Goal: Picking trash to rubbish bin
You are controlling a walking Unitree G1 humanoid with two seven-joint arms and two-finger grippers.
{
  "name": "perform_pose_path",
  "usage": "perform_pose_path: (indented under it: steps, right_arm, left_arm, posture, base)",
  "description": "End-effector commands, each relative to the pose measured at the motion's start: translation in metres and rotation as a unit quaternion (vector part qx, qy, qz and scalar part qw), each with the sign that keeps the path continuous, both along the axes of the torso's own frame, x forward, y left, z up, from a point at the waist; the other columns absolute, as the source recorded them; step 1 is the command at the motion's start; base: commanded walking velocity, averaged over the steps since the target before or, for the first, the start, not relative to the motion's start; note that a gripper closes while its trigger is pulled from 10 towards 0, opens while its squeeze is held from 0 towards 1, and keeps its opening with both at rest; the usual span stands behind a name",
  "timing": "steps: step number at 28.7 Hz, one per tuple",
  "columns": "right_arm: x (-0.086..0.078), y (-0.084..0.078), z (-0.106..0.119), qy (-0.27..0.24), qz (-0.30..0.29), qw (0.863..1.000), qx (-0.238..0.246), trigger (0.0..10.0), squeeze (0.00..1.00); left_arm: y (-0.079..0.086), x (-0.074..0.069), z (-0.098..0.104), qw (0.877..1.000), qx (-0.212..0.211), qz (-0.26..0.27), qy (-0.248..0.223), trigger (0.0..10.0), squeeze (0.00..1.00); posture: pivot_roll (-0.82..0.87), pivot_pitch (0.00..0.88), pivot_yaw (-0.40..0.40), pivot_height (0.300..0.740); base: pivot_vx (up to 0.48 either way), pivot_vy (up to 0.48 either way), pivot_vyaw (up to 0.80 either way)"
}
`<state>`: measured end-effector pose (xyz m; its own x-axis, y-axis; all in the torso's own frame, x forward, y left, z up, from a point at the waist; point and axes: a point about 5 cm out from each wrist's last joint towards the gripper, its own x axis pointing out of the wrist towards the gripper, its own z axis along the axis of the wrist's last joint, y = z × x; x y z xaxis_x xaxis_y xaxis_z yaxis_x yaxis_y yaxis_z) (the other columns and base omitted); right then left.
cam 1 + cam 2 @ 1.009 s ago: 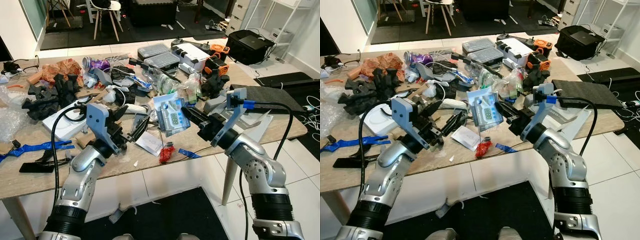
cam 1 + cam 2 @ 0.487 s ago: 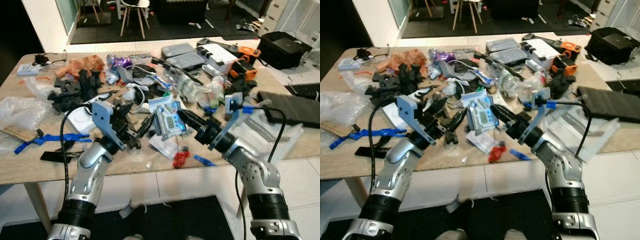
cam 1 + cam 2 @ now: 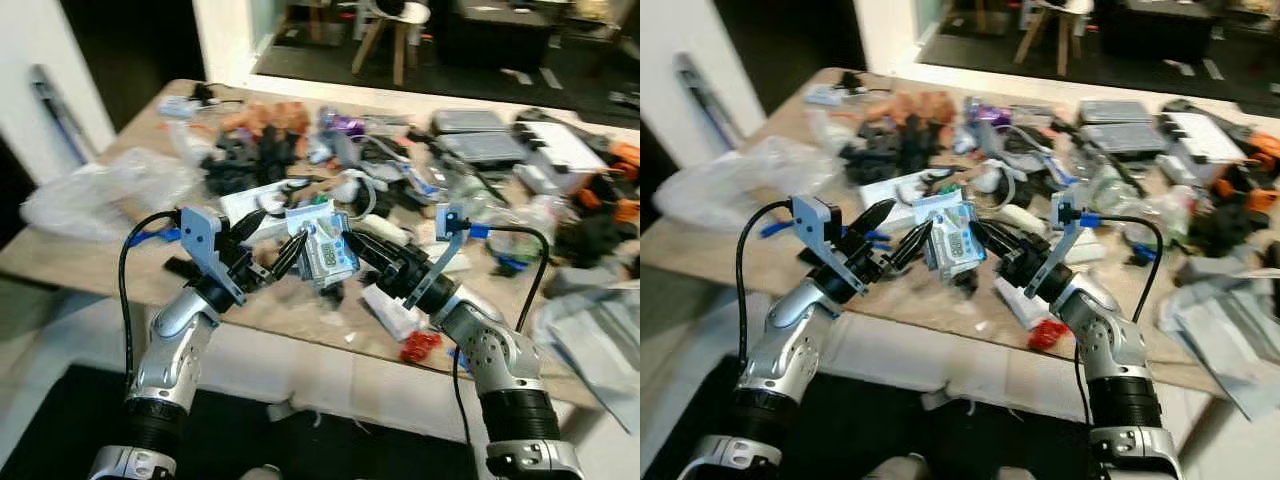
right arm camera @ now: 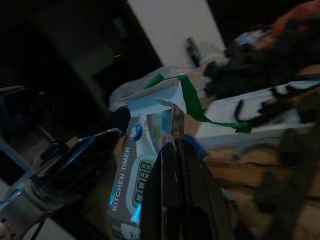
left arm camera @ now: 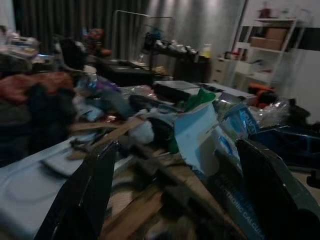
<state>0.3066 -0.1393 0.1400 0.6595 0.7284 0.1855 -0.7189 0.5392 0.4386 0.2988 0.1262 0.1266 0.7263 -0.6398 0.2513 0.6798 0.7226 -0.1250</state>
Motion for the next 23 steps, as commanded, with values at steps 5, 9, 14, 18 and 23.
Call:
perform_pose_path:
  steps: [5,9,14,18,23]
  right_arm:
    - [0.0012,-0.0016,-0.0003,-0.003,-0.001,1.000,0.004,10.0,0.00]
    - [0.0017,-0.0015,0.0002,-0.004,0.001,1.000,0.004,10.0,0.00]
    - [0.0024,-0.0010,0.0011,-0.009,0.005,1.000,0.003,10.0,0.00]
    - [0.0024,-0.0009,0.0011,-0.010,0.006,1.000,0.002,10.0,0.00]
    - [0.0031,-0.0010,0.0017,-0.012,0.005,1.000,0.001,10.0,0.00]
  left_arm:
    - [-0.0023,0.0008,-0.0015,1.000,0.000,-0.009,0.001,10.0,0.00]
    - [-0.0023,0.0014,-0.0011,1.000,0.000,-0.010,0.001,10.0,0.00]
    - [-0.0017,0.0026,-0.0010,1.000,0.000,-0.010,0.000,10.0,0.00]
    - [-0.0016,0.0027,-0.0011,1.000,-0.001,-0.009,0.000,10.0,0.00]
    - [0.0004,0.0020,-0.0023,1.000,0.000,-0.010,-0.001,10.0,0.00]
  posture:
    - [0.01,0.000,-0.029,0.740]
    - [0.01,0.000,-0.027,0.740]
    - [0.01,0.000,-0.026,0.740]
    - [0.01,0.000,-0.026,0.740]
    - [0.01,0.000,-0.020,0.740]
  base:
    - [0.000,0.000,0.73]
    - [0.000,0.000,0.73]
    - [0.000,0.000,0.73]
    - [0.000,0.000,0.72]
    - [0.000,0.000,0.73]
